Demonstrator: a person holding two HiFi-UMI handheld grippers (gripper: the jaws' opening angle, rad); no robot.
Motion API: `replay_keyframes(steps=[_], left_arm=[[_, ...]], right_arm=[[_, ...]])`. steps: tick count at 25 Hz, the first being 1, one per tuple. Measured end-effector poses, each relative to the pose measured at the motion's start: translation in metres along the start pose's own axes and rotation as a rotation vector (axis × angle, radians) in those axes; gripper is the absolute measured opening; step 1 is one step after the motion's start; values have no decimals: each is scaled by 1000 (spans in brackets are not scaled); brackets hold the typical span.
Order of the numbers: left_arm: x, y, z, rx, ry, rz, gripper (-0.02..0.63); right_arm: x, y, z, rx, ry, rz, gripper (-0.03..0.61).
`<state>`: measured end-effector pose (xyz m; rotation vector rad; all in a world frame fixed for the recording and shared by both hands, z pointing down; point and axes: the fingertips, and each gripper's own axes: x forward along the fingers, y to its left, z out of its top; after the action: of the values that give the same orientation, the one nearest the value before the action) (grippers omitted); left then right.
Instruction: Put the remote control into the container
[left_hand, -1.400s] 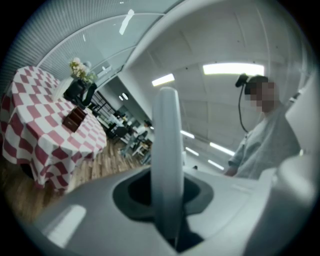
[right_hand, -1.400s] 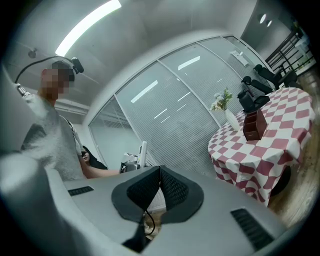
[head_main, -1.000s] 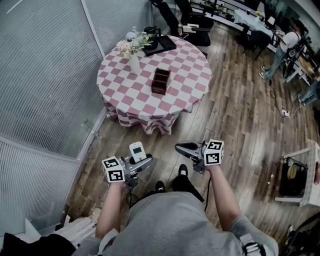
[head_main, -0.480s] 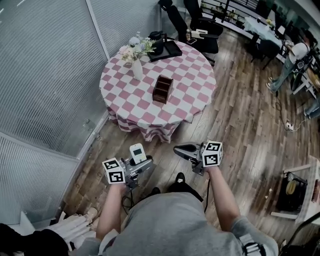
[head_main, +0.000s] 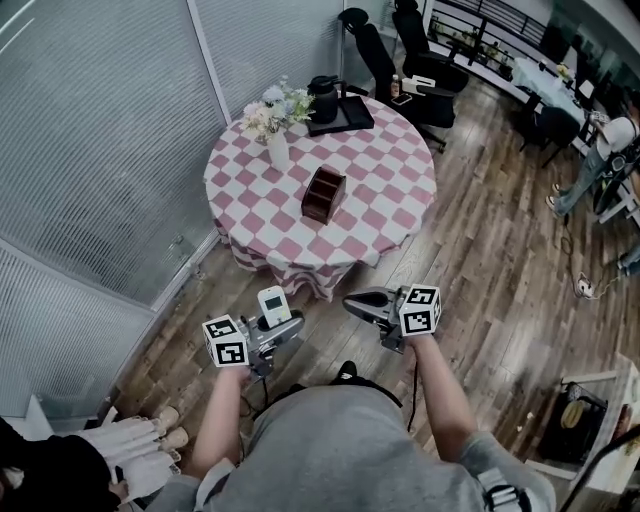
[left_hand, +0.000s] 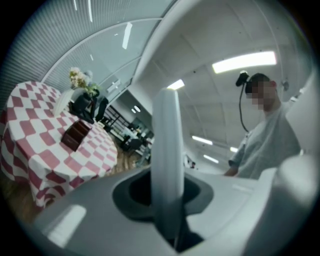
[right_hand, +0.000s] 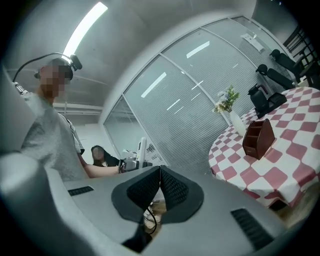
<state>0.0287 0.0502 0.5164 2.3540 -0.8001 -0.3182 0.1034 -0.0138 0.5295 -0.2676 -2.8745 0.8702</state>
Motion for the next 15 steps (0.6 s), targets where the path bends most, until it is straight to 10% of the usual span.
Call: replay_keyframes(steps=[15], left_arm=[[46, 0, 1, 13, -39, 88, 69]], right_arm=[[-42, -31, 7, -2, 56, 64, 17]])
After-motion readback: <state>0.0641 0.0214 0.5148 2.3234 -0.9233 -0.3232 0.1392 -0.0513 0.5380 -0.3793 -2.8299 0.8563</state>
